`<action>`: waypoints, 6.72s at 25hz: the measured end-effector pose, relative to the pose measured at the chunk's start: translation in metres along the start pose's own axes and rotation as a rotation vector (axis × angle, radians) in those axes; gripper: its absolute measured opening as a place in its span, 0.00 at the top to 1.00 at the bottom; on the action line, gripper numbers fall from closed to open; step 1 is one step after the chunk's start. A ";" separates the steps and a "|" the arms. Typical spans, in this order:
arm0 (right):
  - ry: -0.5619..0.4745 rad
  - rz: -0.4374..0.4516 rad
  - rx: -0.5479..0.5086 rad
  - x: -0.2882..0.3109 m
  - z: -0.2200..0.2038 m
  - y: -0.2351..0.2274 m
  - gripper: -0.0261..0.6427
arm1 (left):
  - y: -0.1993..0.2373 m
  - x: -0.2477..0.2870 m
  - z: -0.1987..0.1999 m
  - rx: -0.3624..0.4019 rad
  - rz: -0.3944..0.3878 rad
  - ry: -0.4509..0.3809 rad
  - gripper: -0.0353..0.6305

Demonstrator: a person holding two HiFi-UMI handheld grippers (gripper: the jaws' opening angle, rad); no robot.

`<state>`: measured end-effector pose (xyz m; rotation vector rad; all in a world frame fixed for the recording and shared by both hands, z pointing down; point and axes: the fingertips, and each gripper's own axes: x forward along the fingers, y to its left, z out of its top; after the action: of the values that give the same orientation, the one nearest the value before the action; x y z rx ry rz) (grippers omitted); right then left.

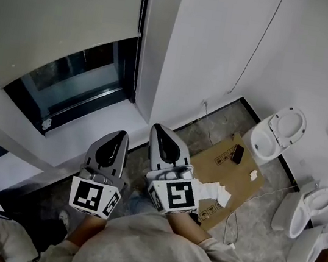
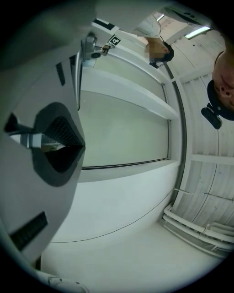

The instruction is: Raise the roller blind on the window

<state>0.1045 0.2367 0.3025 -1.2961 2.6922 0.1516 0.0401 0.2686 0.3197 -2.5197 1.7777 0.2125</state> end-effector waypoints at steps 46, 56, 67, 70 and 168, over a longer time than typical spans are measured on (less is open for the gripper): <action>0.047 0.042 0.010 0.281 -0.068 -0.109 0.95 | 0.181 0.264 -0.038 -0.014 -0.052 0.064 0.94; 0.047 -0.103 0.000 0.334 -0.083 -0.135 0.95 | 0.216 0.327 -0.041 -0.005 -0.204 0.070 0.94; 0.068 -0.201 -0.021 0.357 -0.100 -0.146 0.95 | 0.226 0.376 -0.054 -0.003 -0.357 0.112 0.77; 0.073 -0.202 -0.026 0.360 -0.100 -0.148 0.95 | 0.229 0.386 -0.054 -0.009 -0.360 0.111 0.77; 0.193 0.097 -0.068 0.396 -0.084 -0.132 0.94 | 0.217 0.349 -0.178 -0.129 -0.338 0.291 0.94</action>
<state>-0.0439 -0.1626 0.3113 -1.2579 2.9387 0.1362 -0.0338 -0.1516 0.4550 -3.0234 1.4176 -0.0600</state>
